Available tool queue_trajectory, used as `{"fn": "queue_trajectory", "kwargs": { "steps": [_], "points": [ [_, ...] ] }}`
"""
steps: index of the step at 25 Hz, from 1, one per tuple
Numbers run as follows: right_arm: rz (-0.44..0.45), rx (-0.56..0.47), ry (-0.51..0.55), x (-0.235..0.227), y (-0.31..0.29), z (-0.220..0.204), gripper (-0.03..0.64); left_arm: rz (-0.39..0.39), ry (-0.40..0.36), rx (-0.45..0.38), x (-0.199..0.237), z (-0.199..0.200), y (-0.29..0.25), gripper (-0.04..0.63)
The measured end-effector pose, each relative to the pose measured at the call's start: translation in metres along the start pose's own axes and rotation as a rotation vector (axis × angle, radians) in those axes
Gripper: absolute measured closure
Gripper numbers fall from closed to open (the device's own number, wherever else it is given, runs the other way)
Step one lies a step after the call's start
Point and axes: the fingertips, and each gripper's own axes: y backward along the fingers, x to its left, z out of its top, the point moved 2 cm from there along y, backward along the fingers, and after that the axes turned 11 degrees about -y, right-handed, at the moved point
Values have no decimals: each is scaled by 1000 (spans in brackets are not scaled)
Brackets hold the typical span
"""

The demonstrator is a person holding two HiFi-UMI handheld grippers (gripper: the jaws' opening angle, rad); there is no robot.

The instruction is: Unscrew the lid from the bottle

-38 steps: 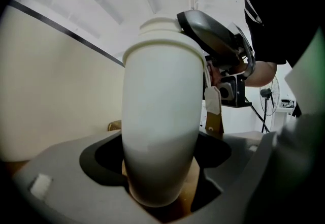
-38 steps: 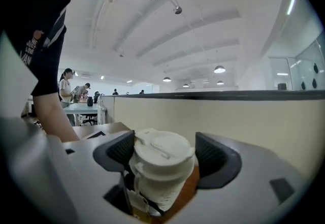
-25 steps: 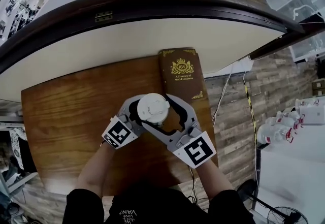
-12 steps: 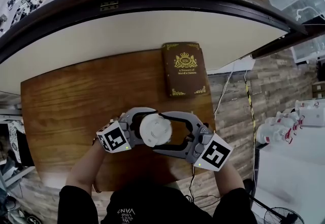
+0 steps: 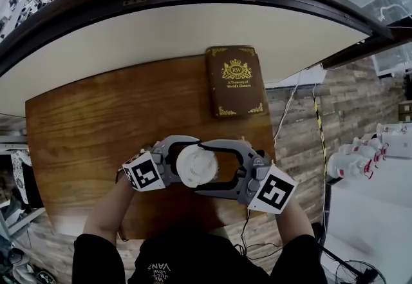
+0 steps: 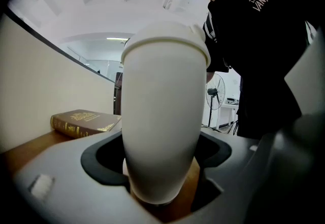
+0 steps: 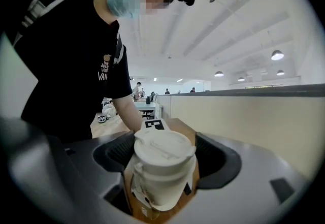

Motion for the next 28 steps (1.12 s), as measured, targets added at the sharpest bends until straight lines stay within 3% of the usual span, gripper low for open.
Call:
{"fn": "queue_trajectory", "kwargs": {
  "steps": [2, 5, 9, 12, 16, 19, 22, 26, 28],
  "points": [
    [-60, -17, -19, 1, 2, 0, 281, 31, 7, 0, 0, 0, 0, 209],
    [-188, -127, -57, 1, 14, 12, 272, 73, 22, -20, 3, 5, -1, 209],
    [-460, -247, -88, -4, 31, 25, 272, 165, 42, -39, 8, 10, -2, 210],
    [-657, -321, -181, 2, 37, 21, 272, 252, 54, -19, 10, 9, -5, 210],
    [-838, -358, -281, 11, 33, 9, 270, 398, 64, 22, 9, 11, -7, 210],
    [-898, -358, -289, 15, 28, 8, 272, 493, 78, 62, 10, 9, -8, 210],
    [-913, -339, -262, 17, 21, 10, 271, 537, 71, 89, 9, 8, -11, 210],
    [-933, -212, -209, 12, 11, -1, 272, 546, 71, 87, 9, 7, -11, 210],
    [-914, -199, -215, 10, 10, -3, 272, 532, 68, 82, 8, 7, -11, 210]
  ]
}}
